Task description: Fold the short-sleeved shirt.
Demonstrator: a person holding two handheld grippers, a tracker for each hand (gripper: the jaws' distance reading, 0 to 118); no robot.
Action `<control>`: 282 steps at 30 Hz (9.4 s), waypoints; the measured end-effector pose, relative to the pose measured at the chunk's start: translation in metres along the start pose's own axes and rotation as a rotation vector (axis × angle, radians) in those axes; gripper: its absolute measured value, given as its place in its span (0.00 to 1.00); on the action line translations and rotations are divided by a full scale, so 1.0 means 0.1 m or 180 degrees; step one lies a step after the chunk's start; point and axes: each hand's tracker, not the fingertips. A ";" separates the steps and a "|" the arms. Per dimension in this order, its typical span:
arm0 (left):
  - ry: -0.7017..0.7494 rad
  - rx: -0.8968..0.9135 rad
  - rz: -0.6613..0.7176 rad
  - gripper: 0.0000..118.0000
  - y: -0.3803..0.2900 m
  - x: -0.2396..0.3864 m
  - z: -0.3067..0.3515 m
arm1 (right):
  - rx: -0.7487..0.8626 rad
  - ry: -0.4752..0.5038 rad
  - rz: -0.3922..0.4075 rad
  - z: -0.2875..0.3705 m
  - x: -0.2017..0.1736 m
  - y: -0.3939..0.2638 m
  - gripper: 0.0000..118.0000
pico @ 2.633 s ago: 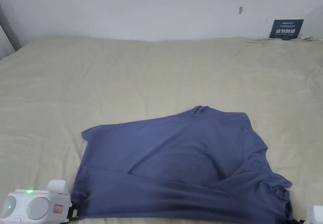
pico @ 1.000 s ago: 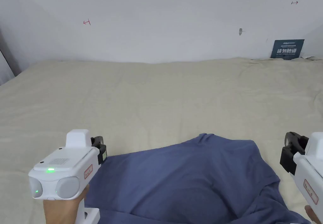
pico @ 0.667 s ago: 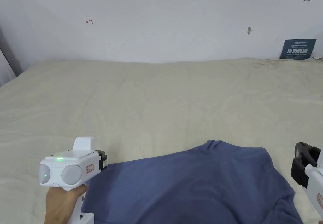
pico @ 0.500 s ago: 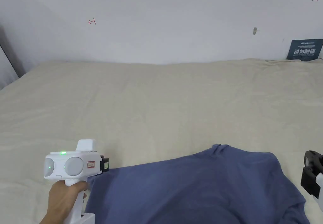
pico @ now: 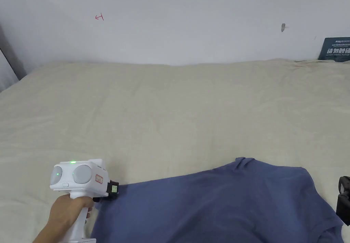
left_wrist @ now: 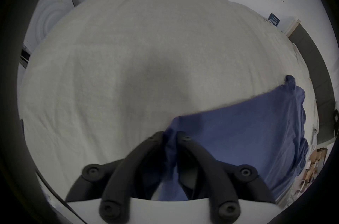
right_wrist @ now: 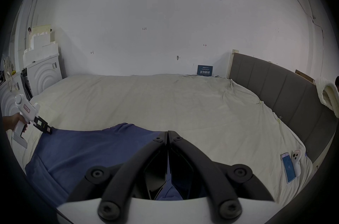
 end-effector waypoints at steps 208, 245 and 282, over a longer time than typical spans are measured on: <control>-0.0377 0.0192 0.0138 0.05 -2.00 -0.62 1.96 | 0.0361 -0.0127 -0.0152 1.29 0.15 -0.36 0.00; -0.0853 -0.0343 -0.0870 0.12 -1.87 2.06 0.98 | 0.0295 -0.0187 -0.0156 1.41 0.47 -0.48 0.00; -0.0365 0.1603 -0.0489 0.00 -2.25 1.08 1.73 | 0.0433 -0.0094 -0.0139 1.45 0.31 -0.32 0.00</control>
